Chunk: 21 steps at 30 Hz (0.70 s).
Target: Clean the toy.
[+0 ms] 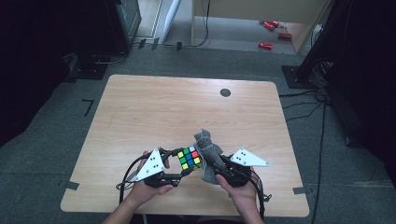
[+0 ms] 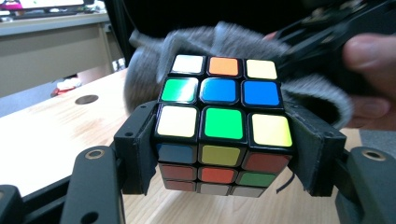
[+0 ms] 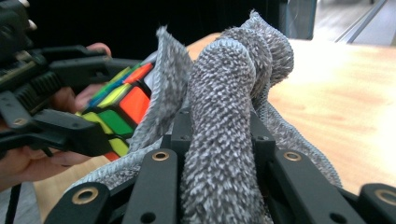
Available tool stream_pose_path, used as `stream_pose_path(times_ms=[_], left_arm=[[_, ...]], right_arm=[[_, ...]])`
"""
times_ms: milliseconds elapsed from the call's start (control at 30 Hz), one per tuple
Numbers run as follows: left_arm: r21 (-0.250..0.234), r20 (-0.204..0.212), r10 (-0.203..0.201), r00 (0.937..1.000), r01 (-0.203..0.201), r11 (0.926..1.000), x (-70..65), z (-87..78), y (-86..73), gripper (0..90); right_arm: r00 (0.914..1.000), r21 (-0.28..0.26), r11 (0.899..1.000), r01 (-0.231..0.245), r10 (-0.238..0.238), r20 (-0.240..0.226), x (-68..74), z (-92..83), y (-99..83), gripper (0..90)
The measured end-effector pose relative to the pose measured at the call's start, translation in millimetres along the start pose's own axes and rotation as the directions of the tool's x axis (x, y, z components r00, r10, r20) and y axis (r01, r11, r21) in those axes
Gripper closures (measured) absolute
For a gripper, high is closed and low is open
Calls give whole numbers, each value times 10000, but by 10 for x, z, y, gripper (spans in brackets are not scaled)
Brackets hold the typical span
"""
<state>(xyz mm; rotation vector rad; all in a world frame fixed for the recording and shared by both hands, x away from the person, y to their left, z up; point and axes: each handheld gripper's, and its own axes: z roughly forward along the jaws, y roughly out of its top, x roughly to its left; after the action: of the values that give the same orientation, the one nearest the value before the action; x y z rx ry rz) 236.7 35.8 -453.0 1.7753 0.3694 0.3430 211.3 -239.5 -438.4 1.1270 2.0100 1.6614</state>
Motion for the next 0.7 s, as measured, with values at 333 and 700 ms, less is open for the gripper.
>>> stream_pose_path(times_ms=[333, 700], left_arm=[[259, 69, 447, 9990, -449, 9987, -89, 49, -6, 343], [224, 38, 451, 9990, -452, 9987, -82, 44, -3, 343]], right_arm=[[9973, -822, 9963, 244, -299, -668, 173, -40, 62, 711], [9928, -876, 9951, -451, 349, -1148, 79, -15, 9, 707]])
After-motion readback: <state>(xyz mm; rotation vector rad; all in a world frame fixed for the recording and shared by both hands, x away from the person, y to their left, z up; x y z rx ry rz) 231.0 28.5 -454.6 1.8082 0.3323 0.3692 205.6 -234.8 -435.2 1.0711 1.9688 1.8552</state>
